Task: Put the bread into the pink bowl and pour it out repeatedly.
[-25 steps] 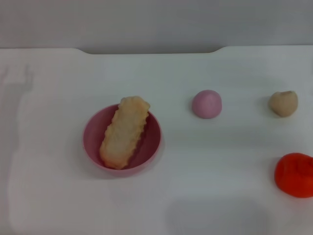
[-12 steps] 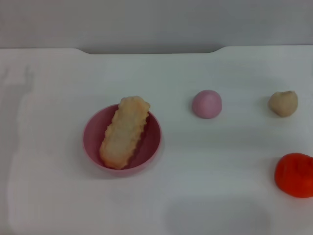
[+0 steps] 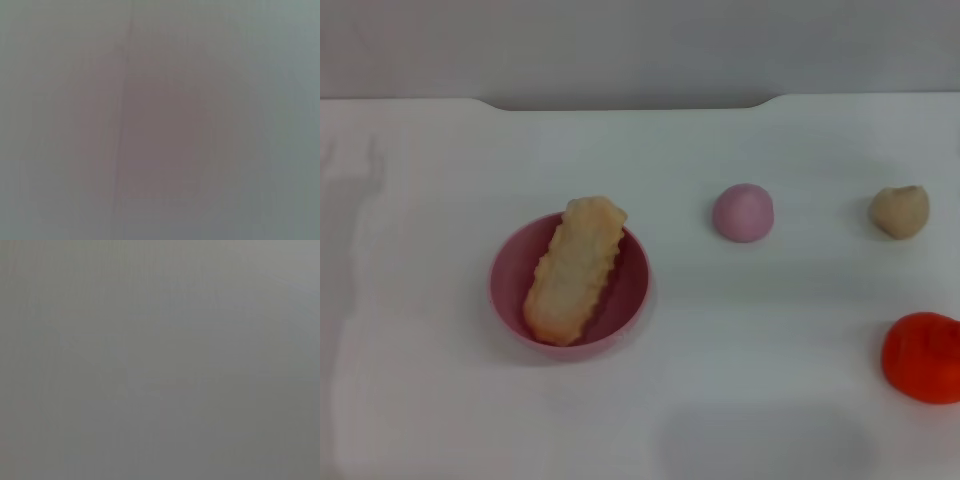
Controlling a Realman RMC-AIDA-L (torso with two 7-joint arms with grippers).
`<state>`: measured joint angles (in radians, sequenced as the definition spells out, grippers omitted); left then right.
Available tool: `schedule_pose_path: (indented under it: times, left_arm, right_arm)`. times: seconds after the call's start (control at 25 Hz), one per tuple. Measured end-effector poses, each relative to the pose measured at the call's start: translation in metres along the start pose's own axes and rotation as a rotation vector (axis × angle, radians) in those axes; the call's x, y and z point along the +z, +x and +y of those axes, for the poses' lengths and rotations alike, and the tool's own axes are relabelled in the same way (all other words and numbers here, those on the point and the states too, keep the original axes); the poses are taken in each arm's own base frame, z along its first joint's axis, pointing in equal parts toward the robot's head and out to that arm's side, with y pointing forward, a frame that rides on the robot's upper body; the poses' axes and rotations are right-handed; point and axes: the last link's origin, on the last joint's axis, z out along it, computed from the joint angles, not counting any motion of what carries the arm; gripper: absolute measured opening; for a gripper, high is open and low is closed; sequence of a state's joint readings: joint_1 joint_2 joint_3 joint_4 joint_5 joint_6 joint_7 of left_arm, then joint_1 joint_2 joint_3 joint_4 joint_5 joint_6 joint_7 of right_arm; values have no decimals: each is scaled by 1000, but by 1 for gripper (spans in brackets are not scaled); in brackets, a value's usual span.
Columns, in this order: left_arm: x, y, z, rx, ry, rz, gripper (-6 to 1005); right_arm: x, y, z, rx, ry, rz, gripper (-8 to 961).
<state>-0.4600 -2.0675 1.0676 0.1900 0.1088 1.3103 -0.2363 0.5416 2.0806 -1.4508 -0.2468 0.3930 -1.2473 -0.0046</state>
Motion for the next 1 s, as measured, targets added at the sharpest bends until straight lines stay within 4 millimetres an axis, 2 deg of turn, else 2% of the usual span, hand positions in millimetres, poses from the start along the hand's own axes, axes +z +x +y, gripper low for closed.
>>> schedule_pose_path:
  times: [0.52,1.0]
  left_arm:
    - [3,-2,15,3,-76,-13,534]
    - [1,-3,17,8,-96,-19,534]
  right_arm:
    - [-1,0,-1,0,5,2,483]
    - [2,-2,1,3,-2,-11,483]
